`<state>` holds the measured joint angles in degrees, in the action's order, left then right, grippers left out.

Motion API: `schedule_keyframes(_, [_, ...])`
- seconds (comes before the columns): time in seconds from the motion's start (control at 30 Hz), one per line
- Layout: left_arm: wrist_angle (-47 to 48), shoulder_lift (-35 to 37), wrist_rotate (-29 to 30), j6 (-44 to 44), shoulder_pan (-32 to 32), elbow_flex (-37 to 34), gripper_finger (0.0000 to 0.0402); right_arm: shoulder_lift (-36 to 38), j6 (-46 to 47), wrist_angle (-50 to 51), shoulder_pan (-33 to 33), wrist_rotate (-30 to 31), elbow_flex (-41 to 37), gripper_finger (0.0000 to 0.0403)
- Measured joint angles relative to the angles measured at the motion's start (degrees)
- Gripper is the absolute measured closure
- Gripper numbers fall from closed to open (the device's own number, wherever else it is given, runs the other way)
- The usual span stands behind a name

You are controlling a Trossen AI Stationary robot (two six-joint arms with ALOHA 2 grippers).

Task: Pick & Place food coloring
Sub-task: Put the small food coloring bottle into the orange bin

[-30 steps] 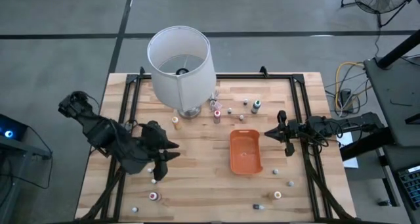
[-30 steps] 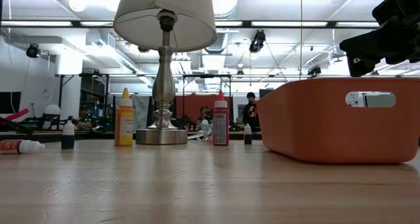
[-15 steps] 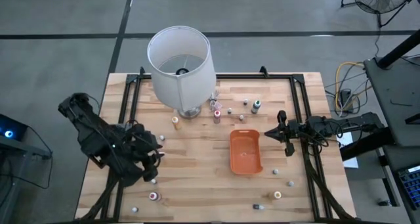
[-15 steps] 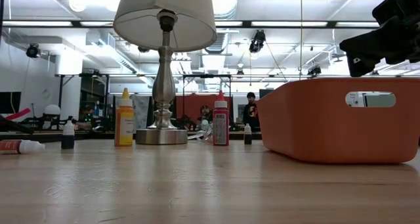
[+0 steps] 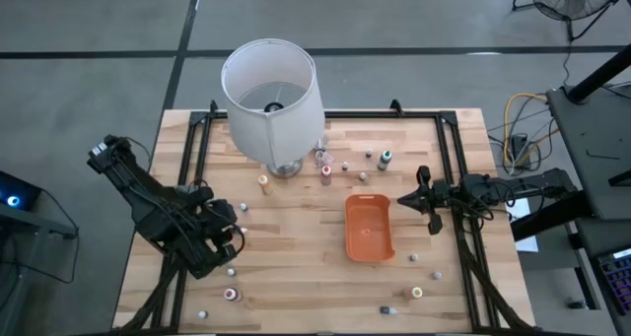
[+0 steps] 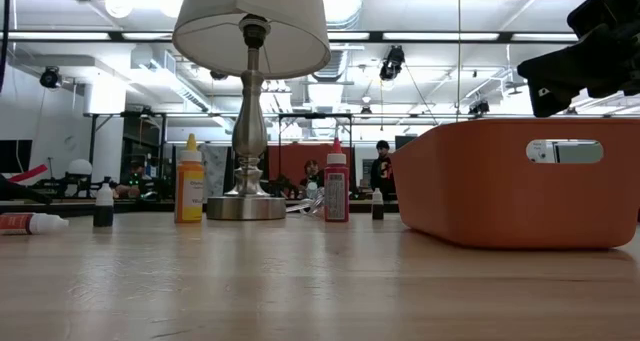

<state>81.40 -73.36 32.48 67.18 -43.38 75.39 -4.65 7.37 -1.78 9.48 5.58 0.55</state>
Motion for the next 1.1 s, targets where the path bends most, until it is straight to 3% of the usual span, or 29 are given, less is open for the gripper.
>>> schedule_keyframes(0.53, [-11.1, 0.9, -10.4, -6.9, 9.7, -12.6, 0.0289, 0.0, 0.0, 0.0, 0.0, 0.0, 0.0, 0.0390])
schedule_keyframes(1.1, [-22.1, 0.8, -16.9, -3.7, 10.5, -23.4, 0.0289, 0.0, 0.0, 0.0, 0.0, 0.0, 0.0, 0.0390])
